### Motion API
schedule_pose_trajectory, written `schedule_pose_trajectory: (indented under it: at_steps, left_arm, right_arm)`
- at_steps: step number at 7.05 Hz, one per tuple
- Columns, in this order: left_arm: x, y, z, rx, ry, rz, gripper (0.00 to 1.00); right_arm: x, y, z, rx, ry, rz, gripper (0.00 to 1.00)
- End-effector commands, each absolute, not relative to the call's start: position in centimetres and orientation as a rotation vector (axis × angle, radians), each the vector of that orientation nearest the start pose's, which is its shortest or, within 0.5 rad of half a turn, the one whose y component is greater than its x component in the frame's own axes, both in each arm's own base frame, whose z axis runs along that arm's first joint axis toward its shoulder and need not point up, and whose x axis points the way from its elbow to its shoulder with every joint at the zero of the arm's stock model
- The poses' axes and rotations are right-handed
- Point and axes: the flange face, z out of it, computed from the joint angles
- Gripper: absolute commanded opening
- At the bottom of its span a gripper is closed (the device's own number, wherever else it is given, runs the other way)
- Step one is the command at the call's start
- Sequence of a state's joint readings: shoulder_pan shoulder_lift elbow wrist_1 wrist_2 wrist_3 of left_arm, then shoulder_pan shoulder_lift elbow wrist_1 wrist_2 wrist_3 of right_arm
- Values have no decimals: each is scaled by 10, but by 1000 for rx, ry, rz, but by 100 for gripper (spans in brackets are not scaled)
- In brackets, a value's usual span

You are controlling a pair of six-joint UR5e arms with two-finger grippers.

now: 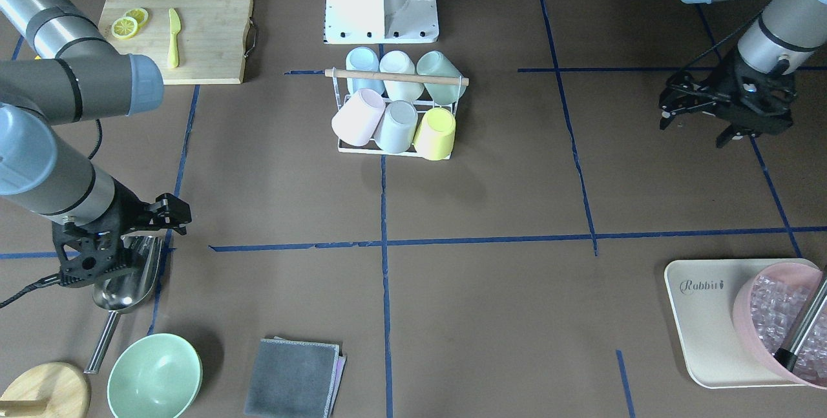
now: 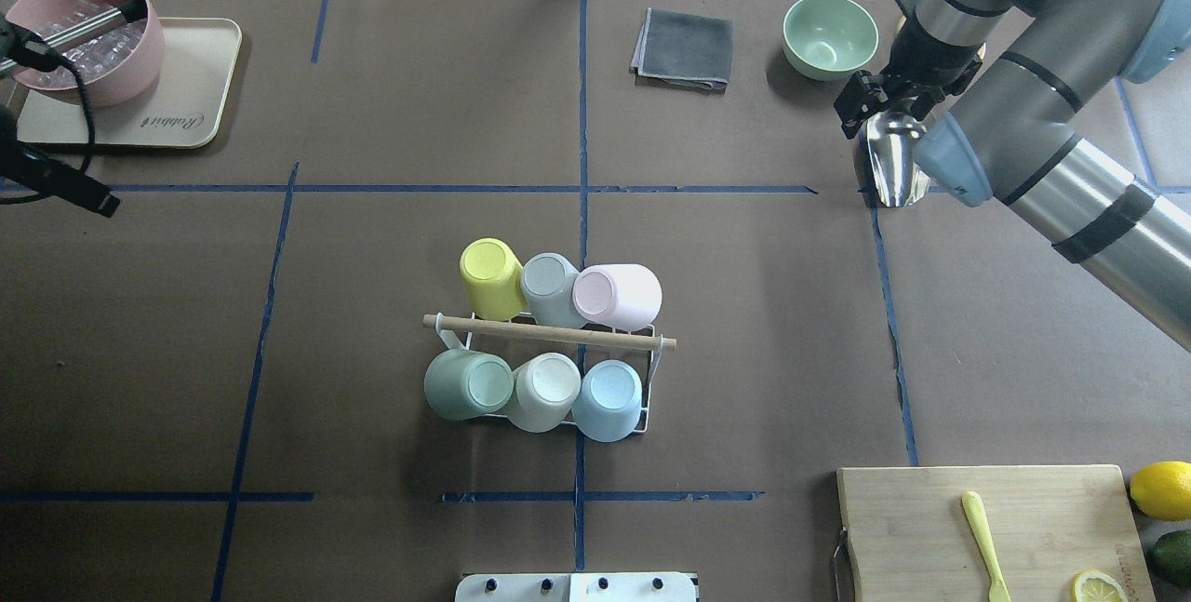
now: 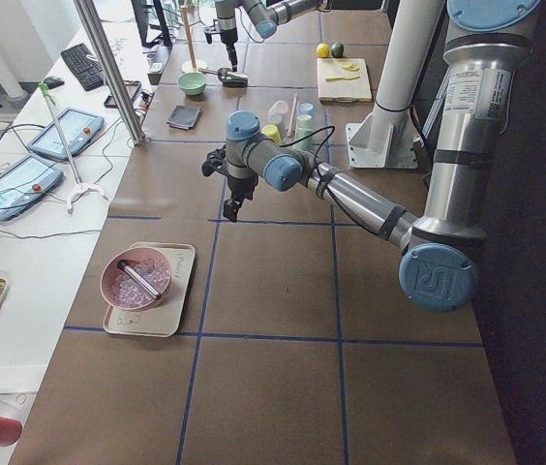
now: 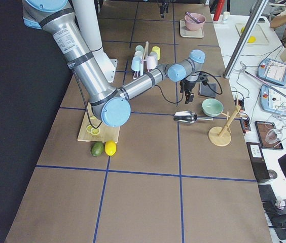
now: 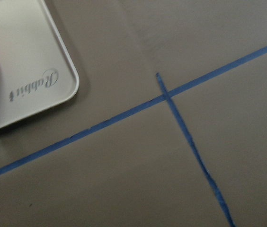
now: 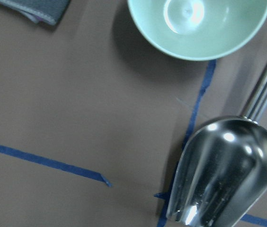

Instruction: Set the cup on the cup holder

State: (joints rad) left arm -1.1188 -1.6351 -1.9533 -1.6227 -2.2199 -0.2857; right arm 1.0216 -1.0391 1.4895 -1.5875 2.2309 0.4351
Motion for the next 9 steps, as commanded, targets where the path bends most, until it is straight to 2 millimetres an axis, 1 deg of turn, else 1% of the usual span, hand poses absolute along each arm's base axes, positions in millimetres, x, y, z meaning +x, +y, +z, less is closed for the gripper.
schedule_pose_trajectory:
  at_steps: [1,2,3,4,5,6,7,8,9]
  left_arm:
    - [88,-483,507,116,716,237,100]
    - [45,-478,541,102,705,201,100]
    - [7,-462,590,32,751,127,100]
    - [-22,-458,627,-25,802,30,100]
    - [-37,-457,632,-20,799,-3,100]
    - [-51,-453,640,-26,797,-44,100]
    - [-67,-450,652,-34,800,-90,100]
    - [-68,-453,648,-41,803,-127,100]
    - [-69,-452,644,-45,805,-158,100]
  right_arm:
    - [-255,-625,436,7,-763,-181,100]
    - [-229,-604,457,-18,-778,-155,100]
    - [-212,-598,468,-26,-780,-134,100]
    - [-190,-582,481,-32,-783,-112,100]
    - [-168,-564,496,-31,-777,-102,100]
    - [-131,-550,520,-21,-768,-102,100]
    - [-88,-534,550,-26,-775,-87,100]
    - [-47,-517,582,-5,-781,-140,100]
    - [-11,-497,607,-14,-775,-95,100]
